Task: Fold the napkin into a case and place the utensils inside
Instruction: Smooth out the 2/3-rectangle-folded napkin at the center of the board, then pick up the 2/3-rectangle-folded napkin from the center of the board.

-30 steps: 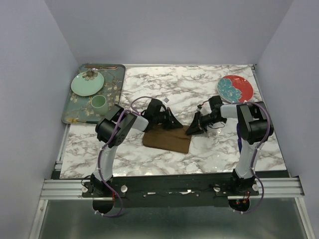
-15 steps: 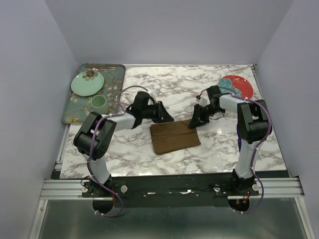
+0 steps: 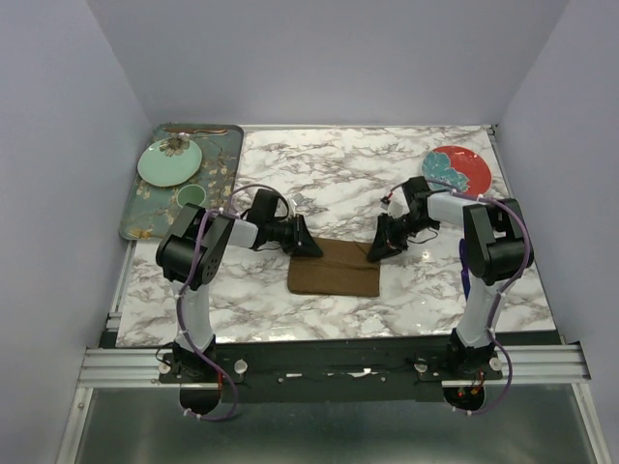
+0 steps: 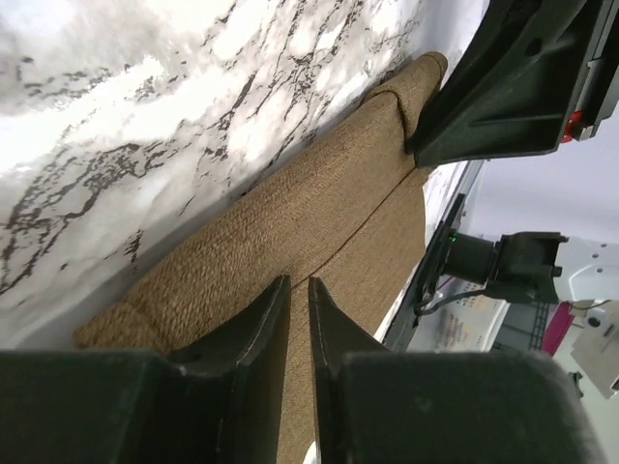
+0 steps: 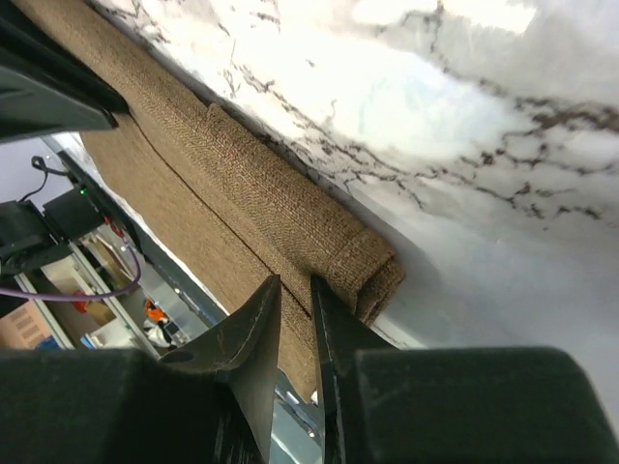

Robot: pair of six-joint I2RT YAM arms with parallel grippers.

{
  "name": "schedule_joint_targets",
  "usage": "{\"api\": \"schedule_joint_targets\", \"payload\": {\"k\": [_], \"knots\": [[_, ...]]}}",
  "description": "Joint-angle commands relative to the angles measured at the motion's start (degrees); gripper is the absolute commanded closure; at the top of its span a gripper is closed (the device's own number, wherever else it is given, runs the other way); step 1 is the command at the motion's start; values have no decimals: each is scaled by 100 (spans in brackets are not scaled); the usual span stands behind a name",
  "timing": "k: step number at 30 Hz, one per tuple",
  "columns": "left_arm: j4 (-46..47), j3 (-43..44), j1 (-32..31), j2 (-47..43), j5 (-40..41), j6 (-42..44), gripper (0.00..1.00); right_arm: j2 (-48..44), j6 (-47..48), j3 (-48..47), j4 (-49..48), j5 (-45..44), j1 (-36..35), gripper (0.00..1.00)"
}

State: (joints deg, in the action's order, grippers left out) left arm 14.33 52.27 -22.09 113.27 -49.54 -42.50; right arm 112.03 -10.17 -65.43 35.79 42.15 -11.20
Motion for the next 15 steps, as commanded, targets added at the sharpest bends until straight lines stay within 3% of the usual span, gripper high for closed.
{"api": "schedule_joint_targets", "payload": {"k": [1,6,12,15], "knots": [[-414,-41,56,-357,-424,796,71,144,227,382,104,-910,-31,72],[-404,-321,38,-763,-671,743,71,144,183,364,42,-902,-22,72],[-510,-569,99,-236,14,884,73,100,296,425,42,-989,-31,72],[-754,-499,64,-873,242,1391,67,65,332,461,33,-1042,-49,72]]}}
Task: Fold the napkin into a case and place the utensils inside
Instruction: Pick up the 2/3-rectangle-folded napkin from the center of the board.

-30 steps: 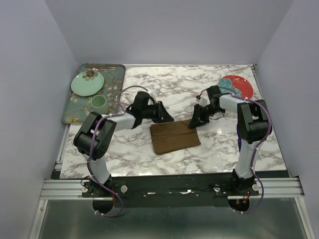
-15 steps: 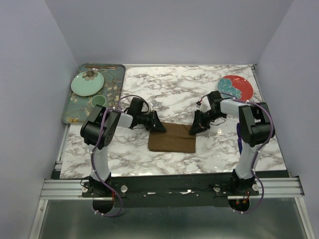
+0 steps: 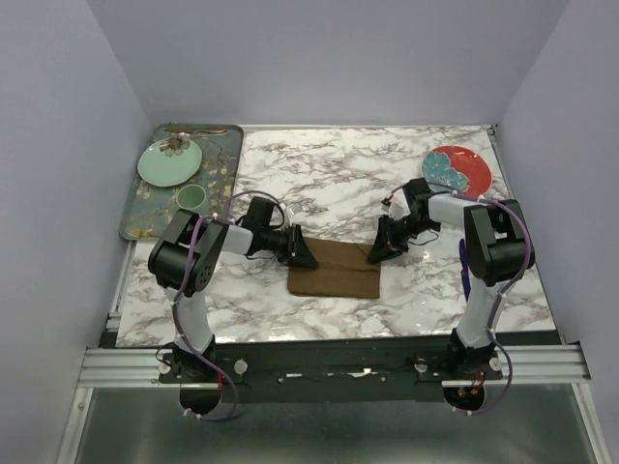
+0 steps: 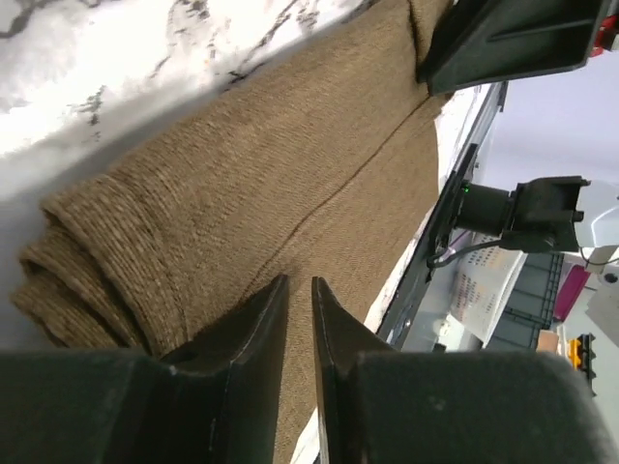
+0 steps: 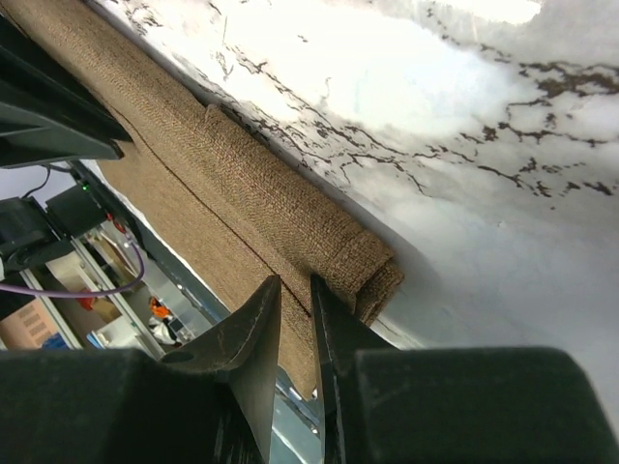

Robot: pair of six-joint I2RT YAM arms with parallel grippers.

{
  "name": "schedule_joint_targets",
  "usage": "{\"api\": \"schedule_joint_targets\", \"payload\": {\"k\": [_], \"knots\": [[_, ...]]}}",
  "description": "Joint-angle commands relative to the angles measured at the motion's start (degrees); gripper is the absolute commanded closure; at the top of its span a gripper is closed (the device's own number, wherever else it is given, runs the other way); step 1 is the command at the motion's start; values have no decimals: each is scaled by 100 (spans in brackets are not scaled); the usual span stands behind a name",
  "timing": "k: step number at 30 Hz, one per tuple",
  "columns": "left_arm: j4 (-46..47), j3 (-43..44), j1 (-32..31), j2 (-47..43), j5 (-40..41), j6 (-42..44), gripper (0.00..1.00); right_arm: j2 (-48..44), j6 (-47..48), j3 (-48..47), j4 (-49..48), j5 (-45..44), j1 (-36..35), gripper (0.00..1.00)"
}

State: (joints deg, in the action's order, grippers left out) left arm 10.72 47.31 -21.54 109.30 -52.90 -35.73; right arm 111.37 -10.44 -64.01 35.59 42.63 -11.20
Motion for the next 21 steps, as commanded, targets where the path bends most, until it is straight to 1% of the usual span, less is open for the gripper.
{"api": "schedule_joint_targets", "payload": {"k": [1,2,3,5,6,7,8,9,10,11,12,13,14,15,16,17,21], "knots": [[-604,58,-25,-697,667,1055,65,130,367,301,53,-1099,-57,72],[-867,137,-69,-951,807,1433,64,113,376,301,53,-1117,-66,72],[-1435,260,-218,-1467,1182,2333,62,104,402,301,44,-1169,-75,72],[-1817,261,-455,-1997,1702,3208,61,87,411,275,44,-1204,-110,72],[-2185,209,-804,-2470,2314,3821,59,86,446,275,44,-1274,-119,72],[-2293,122,-1043,-2683,2598,4802,57,86,446,266,53,-1292,-145,72],[-2346,-10,-1245,-2886,2862,5325,57,60,463,257,53,-1319,-172,72],[-2303,-368,-1447,-3288,3134,5739,55,51,490,249,53,-1371,-189,72],[-2233,-554,-1858,-3475,3442,6509,53,60,499,240,53,-1380,-207,72],[-2163,-748,-2045,-3650,3567,6787,53,60,499,231,53,-1380,-224,72],[-1910,-1124,-2299,-3931,3742,6998,52,69,507,222,53,-1406,-233,72],[-1820,-1258,-2737,-4012,4135,7209,52,69,508,213,53,-1415,-268,72],[-1750,-1372,-2942,-4056,4270,7437,52,78,508,205,53,-1424,-277,72],[-1592,-1530,-3092,-4065,4393,7518,52,86,525,187,62,-1450,-295,72],[-1521,-1567,-3241,-4030,4716,7554,52,86,525,187,70,-1477,-312,72],[-1442,-1602,-3495,-3969,4850,7615,52,86,525,187,70,-1486,-321,72],[-898,-1751,-3874,-3583,5325,7703,52,95,560,161,88,-1503,-348,72]]}}
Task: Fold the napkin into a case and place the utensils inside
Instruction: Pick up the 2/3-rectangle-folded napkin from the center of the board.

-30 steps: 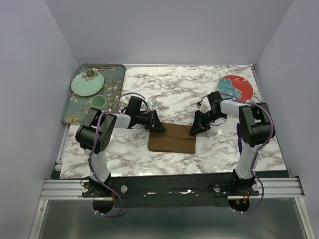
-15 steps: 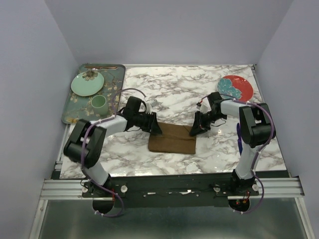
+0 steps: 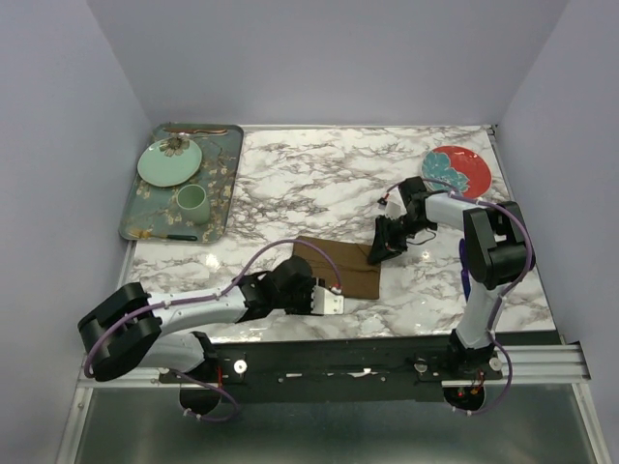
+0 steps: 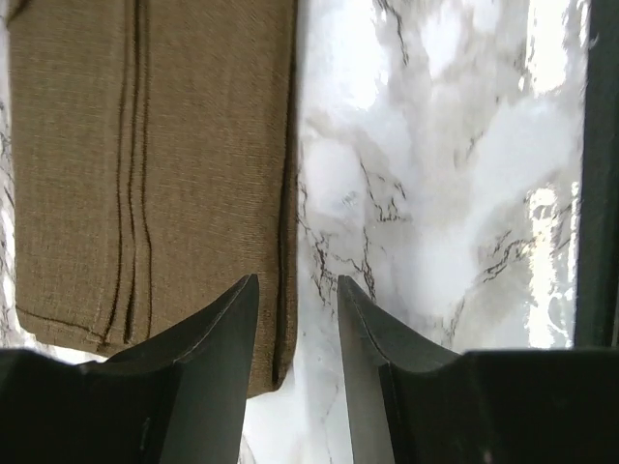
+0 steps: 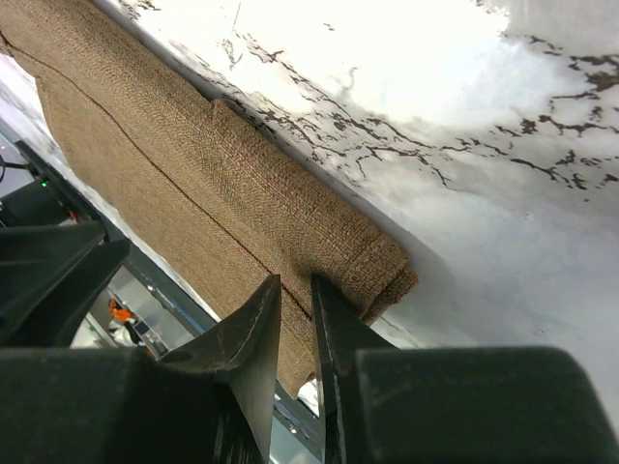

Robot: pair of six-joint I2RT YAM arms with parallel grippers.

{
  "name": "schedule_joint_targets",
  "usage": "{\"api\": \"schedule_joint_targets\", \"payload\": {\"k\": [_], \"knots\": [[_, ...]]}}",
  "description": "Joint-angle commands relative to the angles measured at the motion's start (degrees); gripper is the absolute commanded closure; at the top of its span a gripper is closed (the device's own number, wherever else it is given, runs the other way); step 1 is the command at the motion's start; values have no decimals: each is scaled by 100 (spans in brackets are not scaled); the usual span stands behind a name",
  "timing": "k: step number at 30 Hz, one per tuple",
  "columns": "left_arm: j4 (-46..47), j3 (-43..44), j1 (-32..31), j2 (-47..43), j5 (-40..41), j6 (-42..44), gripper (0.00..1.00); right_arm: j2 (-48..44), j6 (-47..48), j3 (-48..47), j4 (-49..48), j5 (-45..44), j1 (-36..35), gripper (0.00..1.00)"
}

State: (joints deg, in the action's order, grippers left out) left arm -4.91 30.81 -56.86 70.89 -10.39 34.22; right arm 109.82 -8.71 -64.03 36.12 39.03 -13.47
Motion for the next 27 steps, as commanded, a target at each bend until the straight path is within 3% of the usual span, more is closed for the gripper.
{"api": "schedule_joint_targets", "payload": {"k": [1,9,14,17,22,27], "knots": [[753,-136,-404,293,1188,744,51,242,396,163,44,-1160,-120,72],[1272,-365,-765,925,1513,1271,52,347,440,22,150,-1178,-138,72],[1317,-374,-783,1321,1602,1552,58,373,510,-22,211,-1178,-147,72],[1230,-321,-783,1375,1488,1597,74,356,563,-13,238,-1204,-173,72],[229,12,-853,866,768,1360,100,216,695,118,282,-1222,-208,72],[-834,504,-862,575,-66,1035,100,49,818,294,308,-1204,-252,72]]}}
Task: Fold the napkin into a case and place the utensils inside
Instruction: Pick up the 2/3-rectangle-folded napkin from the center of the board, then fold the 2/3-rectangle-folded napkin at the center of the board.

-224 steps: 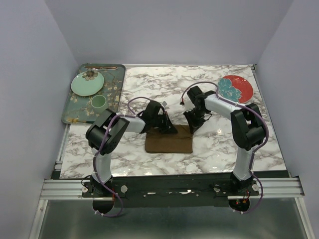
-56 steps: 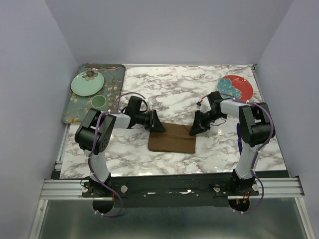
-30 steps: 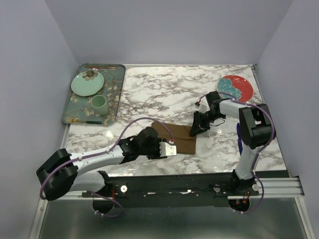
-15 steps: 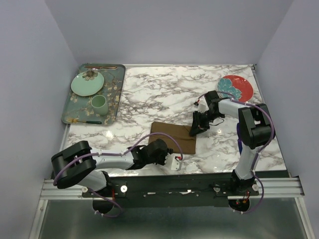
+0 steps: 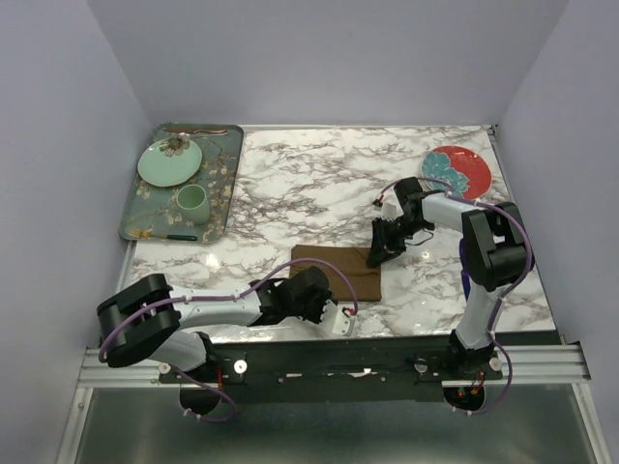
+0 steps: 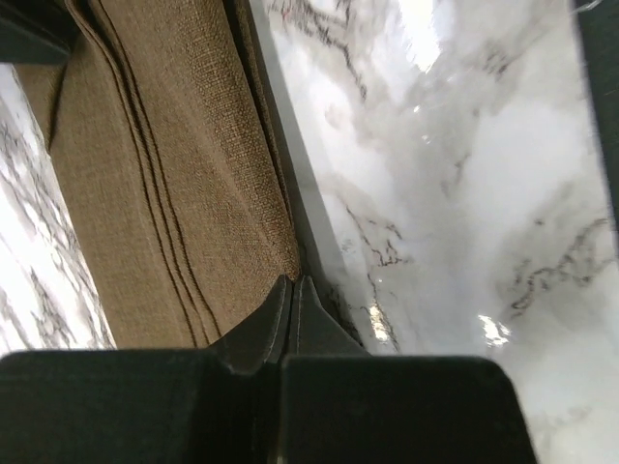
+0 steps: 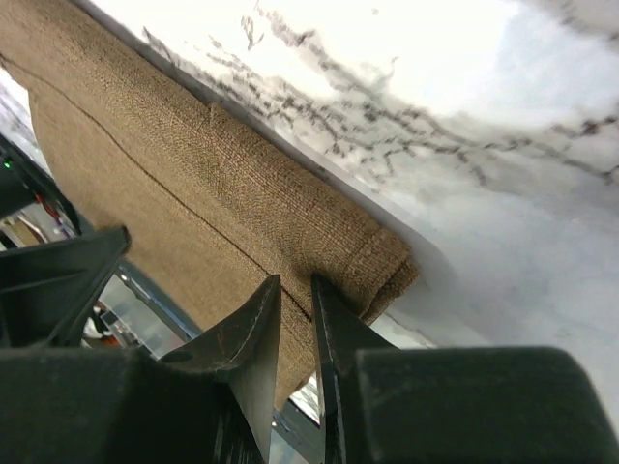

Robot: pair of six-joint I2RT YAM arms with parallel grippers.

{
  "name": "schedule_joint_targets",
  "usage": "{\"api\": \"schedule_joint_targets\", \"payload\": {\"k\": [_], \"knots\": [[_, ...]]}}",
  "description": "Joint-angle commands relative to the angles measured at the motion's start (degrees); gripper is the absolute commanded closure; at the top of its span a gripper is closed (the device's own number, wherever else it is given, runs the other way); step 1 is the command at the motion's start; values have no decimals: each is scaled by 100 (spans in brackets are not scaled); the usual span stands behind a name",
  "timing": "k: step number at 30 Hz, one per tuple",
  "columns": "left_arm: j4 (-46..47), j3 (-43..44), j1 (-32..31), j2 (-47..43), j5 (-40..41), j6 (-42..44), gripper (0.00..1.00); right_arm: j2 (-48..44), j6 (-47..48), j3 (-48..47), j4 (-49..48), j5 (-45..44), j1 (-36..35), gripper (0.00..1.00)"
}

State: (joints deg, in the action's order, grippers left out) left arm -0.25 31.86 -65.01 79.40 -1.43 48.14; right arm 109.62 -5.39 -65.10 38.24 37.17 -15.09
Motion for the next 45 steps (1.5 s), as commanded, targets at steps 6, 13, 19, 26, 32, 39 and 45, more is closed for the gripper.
{"api": "schedule_joint_targets", "payload": {"k": [6,13,19,26,32,39,45], "knots": [[-2126,1067,129,-136,-1710,-630,100,33,651,358,96,-1141,-152,72],[-2874,2006,1007,418,-2756,-850,100,112,714,244,149,-1177,-196,72],[-3692,2973,1789,1182,-3837,-745,100,173,741,85,201,-1291,-222,72],[-4465,4011,2554,2105,-4848,-858,100,296,820,-134,316,-1361,-275,72],[-4703,4759,3081,2852,-5534,-1263,100,384,873,-301,377,-1432,-293,72],[-4809,5295,3495,3652,-5895,-1799,100,481,934,-442,465,-1432,-310,72],[-4818,5700,3759,4346,-6026,-2212,99,586,978,-565,535,-1432,-328,72]]}}
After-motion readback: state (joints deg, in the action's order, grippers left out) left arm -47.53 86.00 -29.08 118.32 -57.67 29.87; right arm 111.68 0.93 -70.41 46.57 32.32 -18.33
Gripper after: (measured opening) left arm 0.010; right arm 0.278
